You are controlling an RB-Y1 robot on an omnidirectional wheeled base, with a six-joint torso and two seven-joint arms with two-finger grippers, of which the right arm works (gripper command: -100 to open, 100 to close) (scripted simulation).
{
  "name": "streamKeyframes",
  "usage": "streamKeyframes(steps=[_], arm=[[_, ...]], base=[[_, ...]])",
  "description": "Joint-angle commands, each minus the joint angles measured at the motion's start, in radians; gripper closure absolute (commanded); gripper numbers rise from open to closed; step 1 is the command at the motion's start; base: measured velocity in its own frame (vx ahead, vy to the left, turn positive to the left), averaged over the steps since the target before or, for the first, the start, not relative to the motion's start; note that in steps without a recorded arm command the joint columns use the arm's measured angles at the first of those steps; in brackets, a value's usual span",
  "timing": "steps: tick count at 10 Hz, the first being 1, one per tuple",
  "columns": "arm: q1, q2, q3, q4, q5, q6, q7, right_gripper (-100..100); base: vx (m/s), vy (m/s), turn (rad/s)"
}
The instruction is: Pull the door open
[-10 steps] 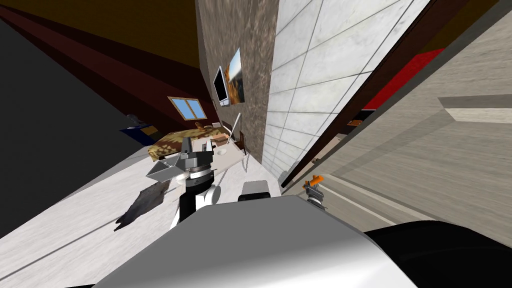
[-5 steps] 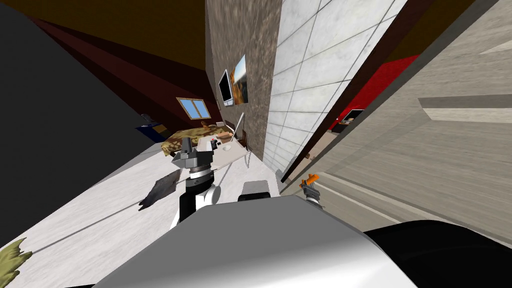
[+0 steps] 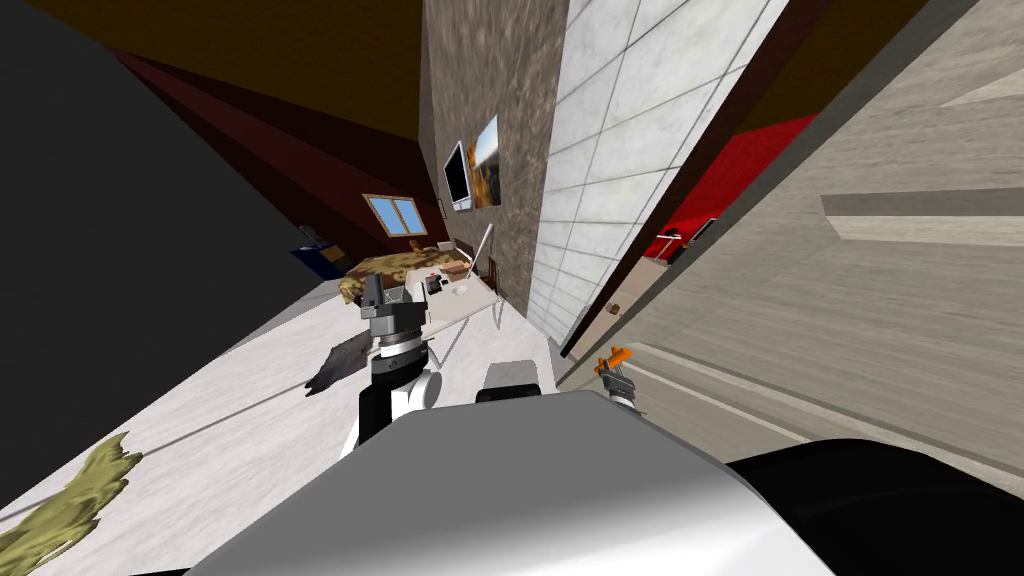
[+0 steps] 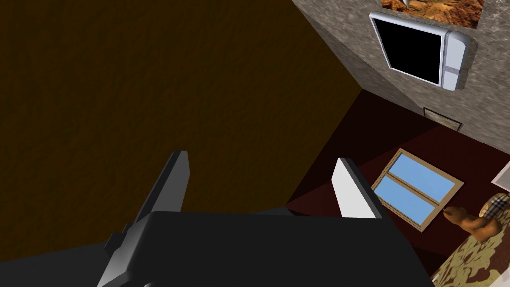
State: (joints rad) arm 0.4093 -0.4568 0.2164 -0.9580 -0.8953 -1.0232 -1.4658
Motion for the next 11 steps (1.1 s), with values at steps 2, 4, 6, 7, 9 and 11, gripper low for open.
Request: streamKeyframes(steps=[2,4,6,7,9,11], arm=[[0.010,-0.010,0.040,-0.003,0.030,-0.019,-0.019,100],[0.019,-0.019,0.069,-0.014,0.051,-0.031,-0.030,100],[0.027,-0.022,0.085,-0.030,0.061,-0.029,-0.027,100],[0.029,-0.024,0.090,-0.032,0.065,-0.032,-0.029,100],[0.036,-0.032,0.114,-0.038,0.083,-0.047,-0.037,100],[0.045,-0.041,0.145,-0.045,0.105,-0.065,-0.046,100]], base=[[-0.254,0.023,0.060],[-0.241,0.009,0.053],[-0.117,0.012,0.037],[-0.195,-0.006,0.042],[-0.210,-0.022,0.053],[-0.222,-0.007,0.053]])
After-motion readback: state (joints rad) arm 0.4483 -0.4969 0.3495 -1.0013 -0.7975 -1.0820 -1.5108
